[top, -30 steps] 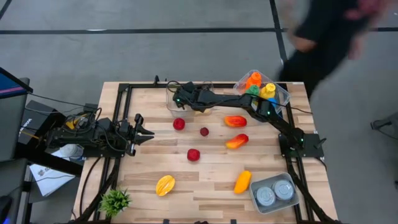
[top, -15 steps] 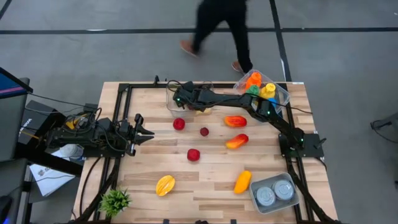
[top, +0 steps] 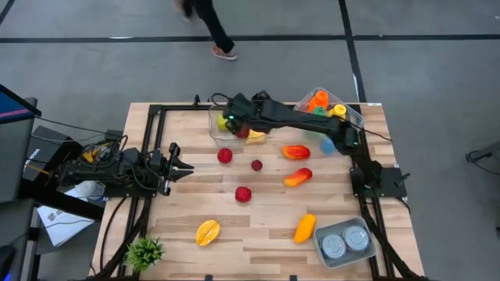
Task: Pick & Place Food Item
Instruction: Put the yellow starfruit into the transparent bin
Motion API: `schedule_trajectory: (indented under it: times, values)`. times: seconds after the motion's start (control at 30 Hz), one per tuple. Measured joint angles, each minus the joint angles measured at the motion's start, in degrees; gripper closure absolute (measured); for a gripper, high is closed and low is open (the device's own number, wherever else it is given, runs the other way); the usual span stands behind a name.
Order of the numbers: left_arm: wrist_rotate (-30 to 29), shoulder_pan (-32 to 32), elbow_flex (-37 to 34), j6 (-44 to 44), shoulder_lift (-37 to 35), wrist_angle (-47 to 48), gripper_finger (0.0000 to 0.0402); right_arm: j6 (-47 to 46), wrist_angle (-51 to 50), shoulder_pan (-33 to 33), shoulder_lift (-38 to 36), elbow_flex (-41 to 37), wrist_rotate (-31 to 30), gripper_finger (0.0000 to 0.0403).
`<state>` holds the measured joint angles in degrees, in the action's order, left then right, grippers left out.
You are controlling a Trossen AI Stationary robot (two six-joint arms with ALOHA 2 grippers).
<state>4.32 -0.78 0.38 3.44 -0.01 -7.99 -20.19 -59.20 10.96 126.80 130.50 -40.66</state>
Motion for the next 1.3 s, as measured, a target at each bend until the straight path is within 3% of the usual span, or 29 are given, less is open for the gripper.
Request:
schedule_trajectory:
  times: [0.2,0.4,0.6,0.77,1.0,1.13,1.3]
  values:
    - [0.0,0.0,0.0,0.0,0.0,0.0,0.0348,-0.5,-12.5,-6.0,-10.7,0.1,-6.5,0.0065]
    - [0.0,0.0,0.0,0.0,0.0,0.0,0.0348,-11.5,-29.7,-13.9,-20.5,0.1,-14.2,0.007]
    - [0.0,0.0,0.0,0.0,0.0,0.0,0.0348,-18.6,-30.6,-23.4,-31.7,-8.1,-16.3,0.007]
    - [0.0,0.0,0.0,0.0,0.0,-0.3,0.0348,-25.7,-28.8,-31.0,-42.7,-24.0,-18.1,0.007]
    - [0.0,0.0,0.0,0.0,0.0,-1.1,0.0348,-48.5,-27.6,-41.2,-56.4,-53.7,-17.2,0.007]
    - [0.0,0.0,0.0,0.0,0.0,-1.1,0.0348,-56.5,-18.2,-47.4,-60.9,-69.3,-14.4,0.007]
    - [0.0,0.0,0.0,0.0,0.0,-1.1,0.0348,-57.4,-2.1,-52.7,-61.1,-83.3,-10.3,0.007]
